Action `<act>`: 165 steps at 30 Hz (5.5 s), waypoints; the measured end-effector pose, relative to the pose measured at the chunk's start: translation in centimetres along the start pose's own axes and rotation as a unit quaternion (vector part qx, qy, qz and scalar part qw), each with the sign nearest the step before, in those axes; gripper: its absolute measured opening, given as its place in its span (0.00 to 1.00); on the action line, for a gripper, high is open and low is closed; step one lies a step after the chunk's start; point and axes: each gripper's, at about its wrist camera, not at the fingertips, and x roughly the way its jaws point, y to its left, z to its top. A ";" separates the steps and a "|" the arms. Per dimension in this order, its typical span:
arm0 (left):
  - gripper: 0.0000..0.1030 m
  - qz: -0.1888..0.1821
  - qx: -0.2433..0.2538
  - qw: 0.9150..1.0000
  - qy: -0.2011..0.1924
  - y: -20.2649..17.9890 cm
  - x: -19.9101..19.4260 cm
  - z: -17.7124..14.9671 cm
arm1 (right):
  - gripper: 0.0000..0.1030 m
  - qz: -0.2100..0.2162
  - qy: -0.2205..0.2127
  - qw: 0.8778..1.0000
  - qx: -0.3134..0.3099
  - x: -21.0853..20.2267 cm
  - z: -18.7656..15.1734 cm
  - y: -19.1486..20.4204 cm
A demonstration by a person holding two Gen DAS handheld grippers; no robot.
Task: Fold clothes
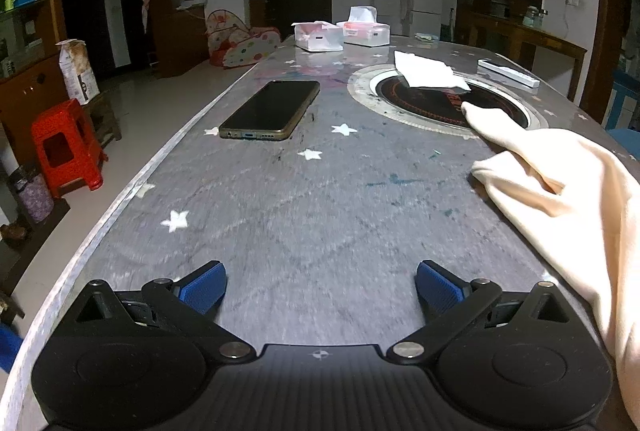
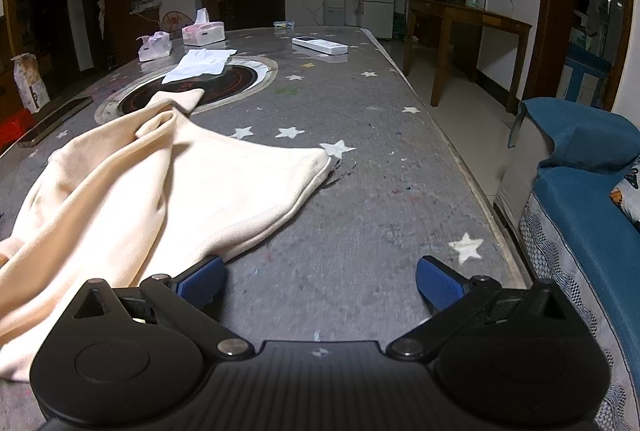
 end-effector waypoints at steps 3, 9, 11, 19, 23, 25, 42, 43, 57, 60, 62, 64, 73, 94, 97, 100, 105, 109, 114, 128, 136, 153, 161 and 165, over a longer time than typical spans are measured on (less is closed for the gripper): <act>1.00 -0.009 -0.002 1.000 0.002 0.0 0.0 0.0 | 1.00 0.009 -0.010 1.000 -0.006 -0.6 -0.3 0.0; 1.00 -0.017 -0.003 1.000 0.004 -0.4 -1.1 -1.5 | 1.00 0.005 -0.022 1.000 -0.013 -2.9 -1.4 1.0; 1.00 -0.014 -0.004 1.000 0.002 -1.1 -2.4 -2.2 | 1.00 0.007 -0.022 1.000 -0.015 -3.4 -1.7 1.2; 1.00 -0.027 -0.013 0.999 -0.011 -3.1 -5.9 -3.6 | 1.00 0.020 -0.022 0.999 -0.019 -5.5 -2.6 2.1; 1.00 -0.033 -0.008 0.999 -0.026 -4.0 -7.6 -3.5 | 1.00 0.027 -0.024 0.999 -0.024 -6.2 -3.0 2.7; 1.00 -0.040 -0.008 0.999 -0.034 -4.5 -8.5 -3.4 | 1.00 0.030 -0.025 0.999 -0.025 -6.5 -3.1 2.9; 1.00 -0.084 0.019 0.995 -0.052 -7.8 -11.1 -2.6 | 1.00 0.053 -0.033 0.997 -0.035 -8.6 -3.7 4.6; 1.00 -0.086 0.020 0.995 -0.052 -7.9 -11.1 -2.5 | 1.00 0.054 -0.033 0.997 -0.035 -8.6 -3.7 4.7; 1.00 -0.104 0.036 0.993 -0.047 -9.1 -10.2 -1.1 | 1.00 0.069 -0.034 0.996 -0.042 -8.4 -3.2 5.5; 1.00 -0.107 0.042 0.992 -0.046 -9.6 -9.9 -0.6 | 1.00 0.071 -0.035 0.996 -0.041 -8.3 -2.9 5.7; 1.00 -0.109 0.047 0.992 -0.046 -9.8 -9.7 -0.3 | 1.00 0.074 -0.036 0.996 -0.041 -8.2 -2.8 5.7; 1.00 -0.112 0.053 0.991 -0.047 -10.1 -9.5 0.0 | 1.00 0.075 -0.035 0.996 -0.043 -8.1 -2.6 5.8; 0.99 -0.128 0.084 0.987 -0.046 -12.2 -8.1 1.6 | 1.00 0.077 -0.034 0.996 -0.044 -7.5 -2.1 5.9; 0.86 -0.153 0.130 0.979 -0.032 -17.0 -4.1 5.1 | 1.00 0.071 -0.033 0.997 -0.025 -6.3 -1.1 4.3; 0.81 -0.158 0.132 0.978 -0.027 -17.4 -3.3 5.3 | 1.00 0.071 -0.033 0.997 -0.022 -6.2 -0.9 4.0; 0.77 -0.163 0.135 0.977 -0.020 -17.7 -2.4 5.6 | 1.00 0.071 -0.034 0.997 -0.021 -6.1 -0.7 3.9; 0.61 -0.170 0.134 0.976 -0.001 -17.8 -0.8 5.9 | 1.00 0.072 -0.034 0.997 -0.018 -5.7 -0.5 3.7; 0.42 -0.187 0.126 0.974 0.010 -17.4 0.1 6.0 | 0.99 0.073 -0.033 0.997 -0.018 -5.5 -0.3 3.7; 0.17 -0.209 0.117 0.971 0.017 -16.9 0.6 6.3 | 0.97 0.075 -0.031 0.997 -0.017 -5.1 0.0 3.7; 0.04 -0.238 0.114 0.965 -0.003 -15.7 -0.4 6.6 | 0.90 0.088 -0.031 0.995 -0.023 -4.7 0.6 4.7; 0.09 -0.237 0.123 0.964 0.009 -16.1 0.4 6.4 | 0.90 0.092 -0.033 0.995 -0.030 -4.8 1.0 5.5; 0.02 -0.198 0.045 0.977 -0.067 -6.5 -7.5 5.3 | 0.90 0.104 -0.044 0.993 -0.045 -6.4 0.7 7.1; 0.02 -0.162 -0.015 0.984 -0.069 0.0 -12.0 1.4 | 0.88 0.119 -0.047 0.990 -0.067 -6.7 1.4 8.6; 0.02 -0.150 -0.035 0.986 -0.056 2.1 -13.6 -1.0 | 0.85 0.129 -0.044 0.987 -0.084 -6.3 2.1 9.3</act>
